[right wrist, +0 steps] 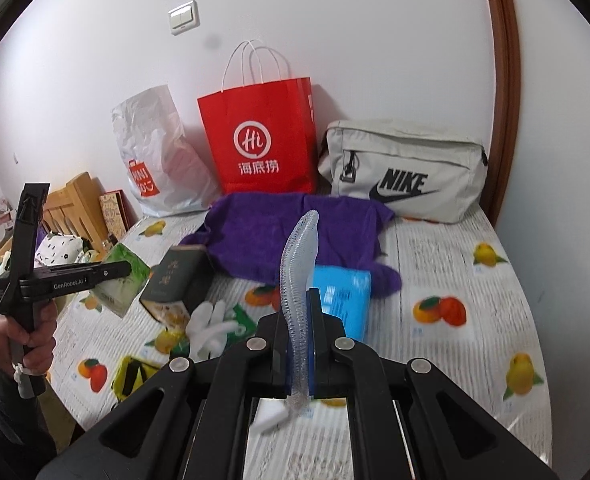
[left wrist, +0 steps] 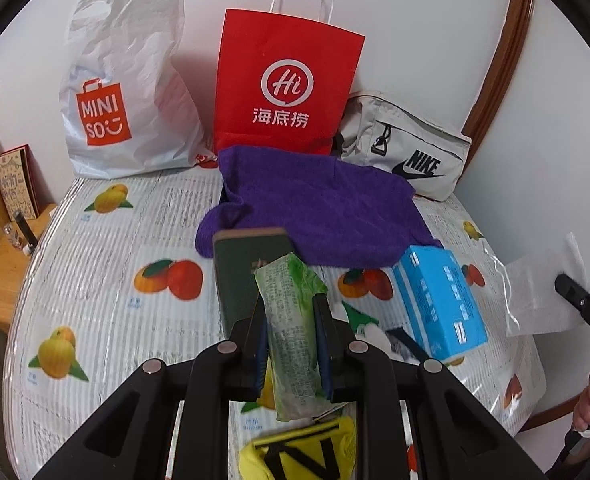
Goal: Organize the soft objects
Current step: 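Carry the green package and mesh bag toward the purple towel with both tools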
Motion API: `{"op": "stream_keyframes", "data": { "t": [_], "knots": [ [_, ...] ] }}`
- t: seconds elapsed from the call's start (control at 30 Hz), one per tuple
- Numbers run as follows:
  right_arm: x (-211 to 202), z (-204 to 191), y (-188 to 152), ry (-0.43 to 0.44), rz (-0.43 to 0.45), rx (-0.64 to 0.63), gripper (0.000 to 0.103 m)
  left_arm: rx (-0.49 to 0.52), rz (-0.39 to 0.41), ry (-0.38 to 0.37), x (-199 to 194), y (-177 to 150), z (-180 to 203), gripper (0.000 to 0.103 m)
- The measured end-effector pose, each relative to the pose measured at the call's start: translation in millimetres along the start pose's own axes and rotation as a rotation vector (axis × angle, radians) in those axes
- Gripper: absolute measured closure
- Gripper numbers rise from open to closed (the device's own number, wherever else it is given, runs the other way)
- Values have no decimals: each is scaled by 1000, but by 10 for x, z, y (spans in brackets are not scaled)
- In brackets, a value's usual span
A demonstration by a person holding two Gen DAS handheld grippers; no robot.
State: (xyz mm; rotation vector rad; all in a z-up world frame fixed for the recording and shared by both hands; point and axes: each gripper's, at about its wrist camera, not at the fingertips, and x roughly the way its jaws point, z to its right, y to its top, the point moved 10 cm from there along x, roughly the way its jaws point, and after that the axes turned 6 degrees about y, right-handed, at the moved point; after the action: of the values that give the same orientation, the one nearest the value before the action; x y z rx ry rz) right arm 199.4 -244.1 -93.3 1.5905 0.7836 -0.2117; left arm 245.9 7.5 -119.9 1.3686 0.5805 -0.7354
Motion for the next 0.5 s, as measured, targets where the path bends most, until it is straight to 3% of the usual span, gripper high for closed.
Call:
{"op": "stream_keyframes", "data": {
  "t": [0.5],
  "knots": [
    [777, 293, 639, -6, -19, -15, 98, 7, -43, 22, 589, 574, -101, 84]
  ]
}}
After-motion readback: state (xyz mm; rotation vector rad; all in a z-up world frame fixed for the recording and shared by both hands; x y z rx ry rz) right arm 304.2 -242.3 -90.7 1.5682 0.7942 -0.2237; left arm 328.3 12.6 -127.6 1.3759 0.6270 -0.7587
